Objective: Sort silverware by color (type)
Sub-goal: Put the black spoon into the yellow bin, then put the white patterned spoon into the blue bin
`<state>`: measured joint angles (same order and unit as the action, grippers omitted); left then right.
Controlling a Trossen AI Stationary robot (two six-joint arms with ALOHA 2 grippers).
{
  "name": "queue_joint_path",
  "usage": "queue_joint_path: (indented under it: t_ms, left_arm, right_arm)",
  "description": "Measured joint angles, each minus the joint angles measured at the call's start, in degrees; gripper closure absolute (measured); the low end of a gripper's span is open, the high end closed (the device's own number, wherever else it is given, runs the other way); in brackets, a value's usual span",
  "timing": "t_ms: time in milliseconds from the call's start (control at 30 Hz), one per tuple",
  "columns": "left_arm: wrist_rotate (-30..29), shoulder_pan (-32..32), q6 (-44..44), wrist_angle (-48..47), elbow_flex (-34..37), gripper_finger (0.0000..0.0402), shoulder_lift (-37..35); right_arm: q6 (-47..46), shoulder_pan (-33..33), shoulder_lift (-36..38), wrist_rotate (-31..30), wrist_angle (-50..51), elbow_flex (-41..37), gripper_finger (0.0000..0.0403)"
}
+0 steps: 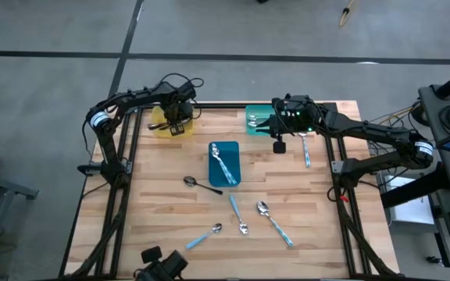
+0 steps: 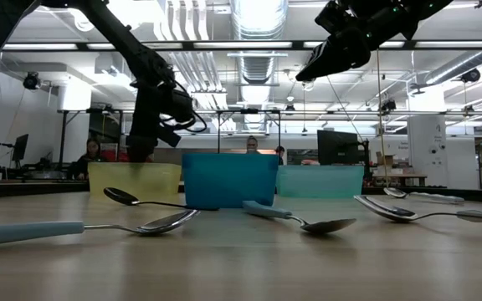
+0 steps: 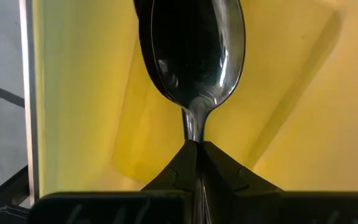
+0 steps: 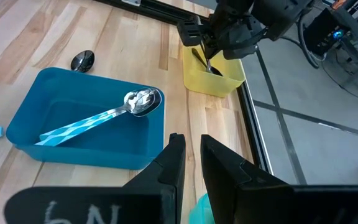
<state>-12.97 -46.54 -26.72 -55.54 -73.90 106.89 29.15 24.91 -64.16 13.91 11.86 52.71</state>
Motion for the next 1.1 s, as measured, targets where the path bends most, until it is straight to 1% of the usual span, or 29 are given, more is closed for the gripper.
queue_joint_path:
  t_ms: [133,400,833,933,1033,1100]
  left_arm:
    - [-0.07,0.00,-0.04,0.27,0.04,0.0401,0.00]
    - [-0.13,0.00,-0.83,0.94,0.06,0.0387,0.00]
    - [-0.18,0.00,0.31,0.36,-0.38,0.0385,0.00]
    - [-0.81,0.12,1.66,-1.06,-2.32,0.0385,-0.23]
    - [-0.58,0.40,4.96,-1.72,-4.14,0.0385,-1.08]
    - [1.81,0.53,7.55,-1.21,-4.93,0.0385,-2.33]
  right_arm:
    - [0.00,-0.01,0.00,0.00,-0.02,0.00,0.0360]
    - [0.01,-0.02,0.00,0.00,-0.02,0.00,0.0360]
    - [-0.02,0.00,0.00,0.00,0.36,0.00,0.0360]
    - [-1.08,-0.02,0.00,0.02,0.35,0.00,0.0360]
    - [-3.38,-0.02,0.00,-0.04,0.33,0.00,0.0360]
    - [-5.79,-0.02,0.00,-0.45,0.32,0.00,0.0360]
